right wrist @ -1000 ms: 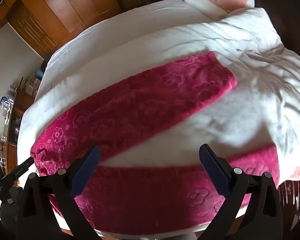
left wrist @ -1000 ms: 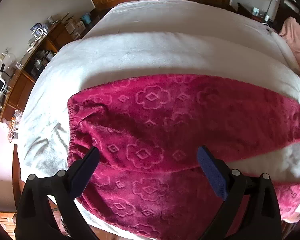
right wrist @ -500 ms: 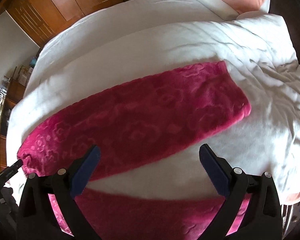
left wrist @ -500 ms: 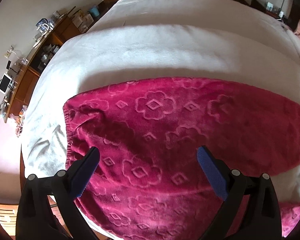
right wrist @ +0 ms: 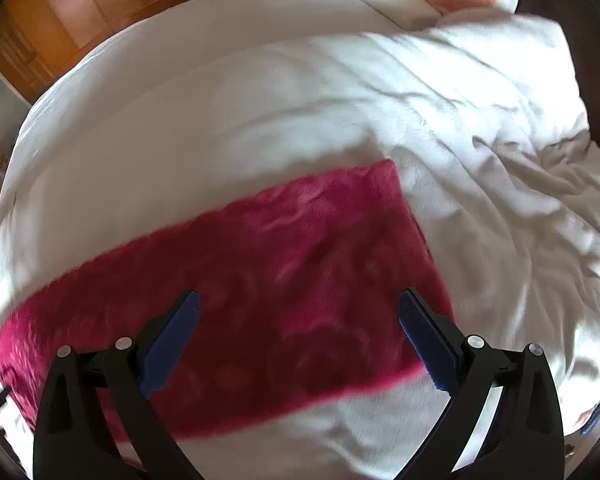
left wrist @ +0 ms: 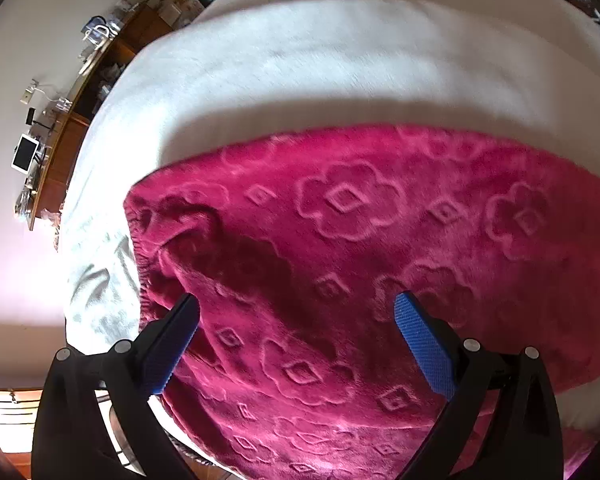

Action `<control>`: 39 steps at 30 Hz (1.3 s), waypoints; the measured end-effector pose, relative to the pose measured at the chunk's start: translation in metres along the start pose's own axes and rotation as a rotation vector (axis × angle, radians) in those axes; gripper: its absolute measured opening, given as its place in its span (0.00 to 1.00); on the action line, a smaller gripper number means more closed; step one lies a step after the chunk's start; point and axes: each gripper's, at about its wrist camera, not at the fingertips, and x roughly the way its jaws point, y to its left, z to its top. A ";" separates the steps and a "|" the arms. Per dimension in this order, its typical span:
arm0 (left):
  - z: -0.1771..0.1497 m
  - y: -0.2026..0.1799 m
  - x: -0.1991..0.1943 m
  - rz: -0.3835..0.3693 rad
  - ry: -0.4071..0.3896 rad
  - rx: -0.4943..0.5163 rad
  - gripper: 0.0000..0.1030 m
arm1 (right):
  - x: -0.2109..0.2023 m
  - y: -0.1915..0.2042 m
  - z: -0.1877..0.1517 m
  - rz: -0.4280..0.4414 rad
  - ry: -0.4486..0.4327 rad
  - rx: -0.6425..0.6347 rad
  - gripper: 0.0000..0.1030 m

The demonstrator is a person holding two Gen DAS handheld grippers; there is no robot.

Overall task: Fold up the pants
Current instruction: 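Lower the right gripper onto the pant leg and close on it, then close the left gripper on the pants fabric while the right gripper holds the leg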

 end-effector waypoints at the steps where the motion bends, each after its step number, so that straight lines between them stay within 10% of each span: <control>1: -0.001 -0.002 0.001 0.003 0.007 0.001 0.94 | 0.004 -0.003 0.004 0.004 0.007 0.017 0.97; 28: -0.011 -0.004 0.012 0.011 0.089 -0.103 0.94 | 0.112 -0.016 0.095 -0.081 0.236 0.176 0.93; 32: -0.014 0.004 0.013 0.017 0.095 -0.128 0.94 | 0.108 -0.013 0.094 -0.104 0.231 0.145 0.78; 39: -0.019 0.014 0.007 0.002 0.094 -0.154 0.94 | 0.086 -0.028 0.080 -0.063 0.221 0.127 0.20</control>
